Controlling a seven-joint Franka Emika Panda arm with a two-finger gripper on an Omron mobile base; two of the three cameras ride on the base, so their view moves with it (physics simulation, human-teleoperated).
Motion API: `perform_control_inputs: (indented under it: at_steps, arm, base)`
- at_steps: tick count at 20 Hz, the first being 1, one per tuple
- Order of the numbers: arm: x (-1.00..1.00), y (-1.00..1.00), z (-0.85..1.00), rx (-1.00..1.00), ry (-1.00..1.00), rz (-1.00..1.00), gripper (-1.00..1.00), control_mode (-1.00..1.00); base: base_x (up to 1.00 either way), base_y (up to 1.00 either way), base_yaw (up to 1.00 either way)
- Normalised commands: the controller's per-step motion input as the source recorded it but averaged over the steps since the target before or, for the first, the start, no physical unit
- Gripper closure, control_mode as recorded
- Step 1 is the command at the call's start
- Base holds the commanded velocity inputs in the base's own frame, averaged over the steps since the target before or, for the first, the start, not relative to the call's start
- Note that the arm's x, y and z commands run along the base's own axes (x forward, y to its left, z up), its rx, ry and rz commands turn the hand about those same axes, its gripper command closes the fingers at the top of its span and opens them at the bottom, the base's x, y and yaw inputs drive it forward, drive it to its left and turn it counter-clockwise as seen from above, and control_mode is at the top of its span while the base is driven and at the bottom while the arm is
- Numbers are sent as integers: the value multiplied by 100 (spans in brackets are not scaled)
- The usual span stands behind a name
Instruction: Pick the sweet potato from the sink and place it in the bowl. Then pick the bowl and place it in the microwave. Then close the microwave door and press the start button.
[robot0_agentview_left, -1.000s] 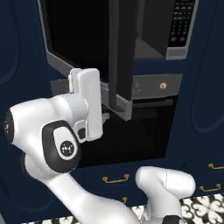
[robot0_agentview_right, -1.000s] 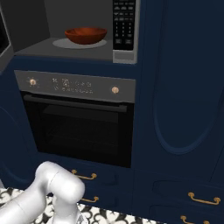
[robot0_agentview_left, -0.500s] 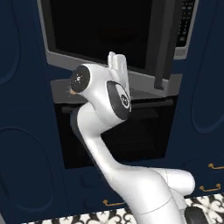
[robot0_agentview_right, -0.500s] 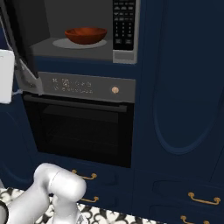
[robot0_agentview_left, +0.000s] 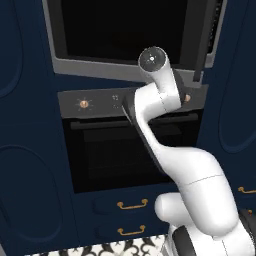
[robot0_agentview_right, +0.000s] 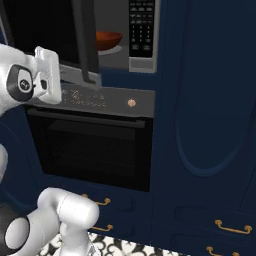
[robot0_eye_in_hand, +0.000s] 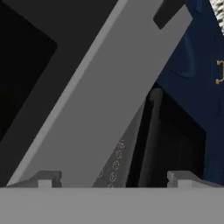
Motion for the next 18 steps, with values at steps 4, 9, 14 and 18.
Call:
perform_control_inputs:
  at_steps: [4, 9, 14, 18]
  arm:
    - [100, -33, 17, -2, 9, 25, -100, -100]
    - [84, -24, 13, -12, 0, 21, -100, -100]
    - [71, -22, 5, -17, -4, 18, -100, -100]
    - [60, -19, 0, -16, -4, 16, -100, -100]
  base:
    - [0, 0, 0]
    - [0, 0, 0]
    - [0, 0, 0]
    - [0, 0, 0]
